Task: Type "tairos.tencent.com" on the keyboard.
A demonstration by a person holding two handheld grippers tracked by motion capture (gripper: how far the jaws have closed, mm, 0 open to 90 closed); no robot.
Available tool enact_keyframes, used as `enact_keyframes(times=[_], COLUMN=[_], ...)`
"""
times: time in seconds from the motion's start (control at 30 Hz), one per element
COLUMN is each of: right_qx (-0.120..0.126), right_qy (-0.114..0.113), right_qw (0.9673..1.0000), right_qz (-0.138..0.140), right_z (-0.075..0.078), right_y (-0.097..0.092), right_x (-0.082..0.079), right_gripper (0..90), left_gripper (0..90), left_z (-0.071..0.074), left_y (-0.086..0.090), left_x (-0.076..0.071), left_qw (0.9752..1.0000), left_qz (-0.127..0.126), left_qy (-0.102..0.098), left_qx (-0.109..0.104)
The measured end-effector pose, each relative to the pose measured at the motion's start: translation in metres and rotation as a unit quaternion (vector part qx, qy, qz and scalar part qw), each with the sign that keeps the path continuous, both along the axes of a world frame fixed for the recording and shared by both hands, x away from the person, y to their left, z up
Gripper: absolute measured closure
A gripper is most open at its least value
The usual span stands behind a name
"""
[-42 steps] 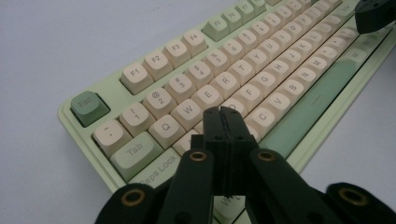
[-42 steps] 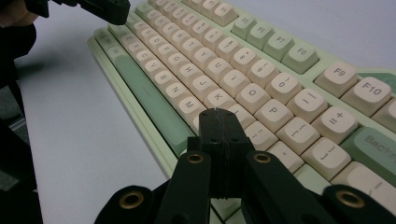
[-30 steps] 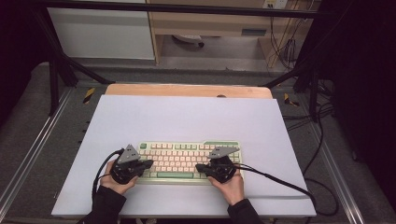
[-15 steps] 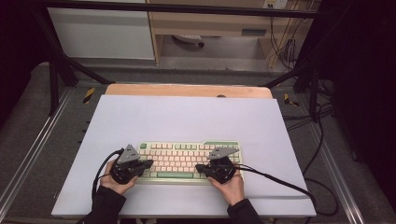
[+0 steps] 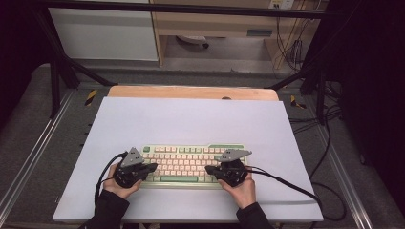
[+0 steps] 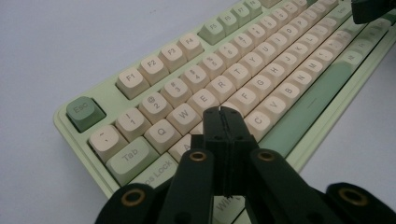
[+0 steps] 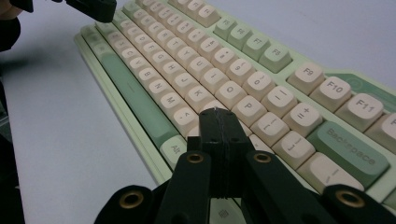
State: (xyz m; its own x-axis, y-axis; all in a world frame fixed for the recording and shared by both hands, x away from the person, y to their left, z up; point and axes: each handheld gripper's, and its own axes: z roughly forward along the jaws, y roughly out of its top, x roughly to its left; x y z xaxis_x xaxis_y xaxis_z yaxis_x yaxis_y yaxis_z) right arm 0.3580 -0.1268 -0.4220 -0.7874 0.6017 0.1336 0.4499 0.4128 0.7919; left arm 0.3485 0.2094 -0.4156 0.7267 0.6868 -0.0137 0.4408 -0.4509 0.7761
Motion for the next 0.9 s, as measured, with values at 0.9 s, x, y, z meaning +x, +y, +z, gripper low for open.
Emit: enact_keyframes(times=[0.9], right_qx=[0.002], right_qy=[-0.001], right_qw=[0.9999], right_qz=[-0.014], right_z=[0.001], right_y=[-0.022], right_x=[-0.004], right_gripper=[90.0], left_gripper=[89.8], left_z=[0.007], left_y=[-0.031], left_x=[0.007], left_qw=[0.9999], left_qz=[-0.011], left_qy=[-0.003], left_qx=[0.011])
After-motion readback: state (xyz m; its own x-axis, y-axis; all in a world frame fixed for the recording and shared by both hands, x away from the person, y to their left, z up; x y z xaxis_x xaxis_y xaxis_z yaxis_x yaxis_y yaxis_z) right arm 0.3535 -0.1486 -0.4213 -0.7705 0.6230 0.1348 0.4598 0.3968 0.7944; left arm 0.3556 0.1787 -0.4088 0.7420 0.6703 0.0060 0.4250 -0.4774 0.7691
